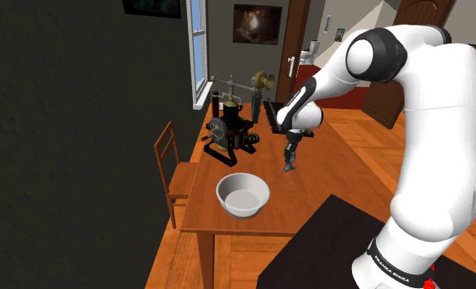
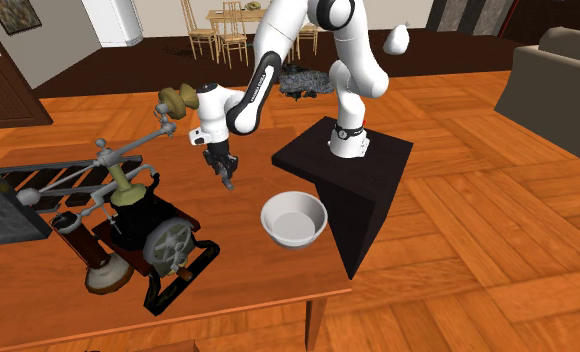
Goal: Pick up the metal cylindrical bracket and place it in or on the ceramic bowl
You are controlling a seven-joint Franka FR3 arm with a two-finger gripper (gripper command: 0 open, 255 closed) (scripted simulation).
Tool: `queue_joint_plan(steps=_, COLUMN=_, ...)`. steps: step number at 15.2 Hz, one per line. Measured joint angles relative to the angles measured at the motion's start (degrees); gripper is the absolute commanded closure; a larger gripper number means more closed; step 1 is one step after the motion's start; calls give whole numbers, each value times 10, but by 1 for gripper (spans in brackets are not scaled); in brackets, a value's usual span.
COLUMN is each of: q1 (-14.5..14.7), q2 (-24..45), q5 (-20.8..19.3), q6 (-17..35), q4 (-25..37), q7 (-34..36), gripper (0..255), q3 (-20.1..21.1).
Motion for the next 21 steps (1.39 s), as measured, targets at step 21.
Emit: queue_joint_plan(steps=21, q1=22, q2=-122, q5=-56, q6=-132, q4=15, q7=38, gripper=255, q3=-29)
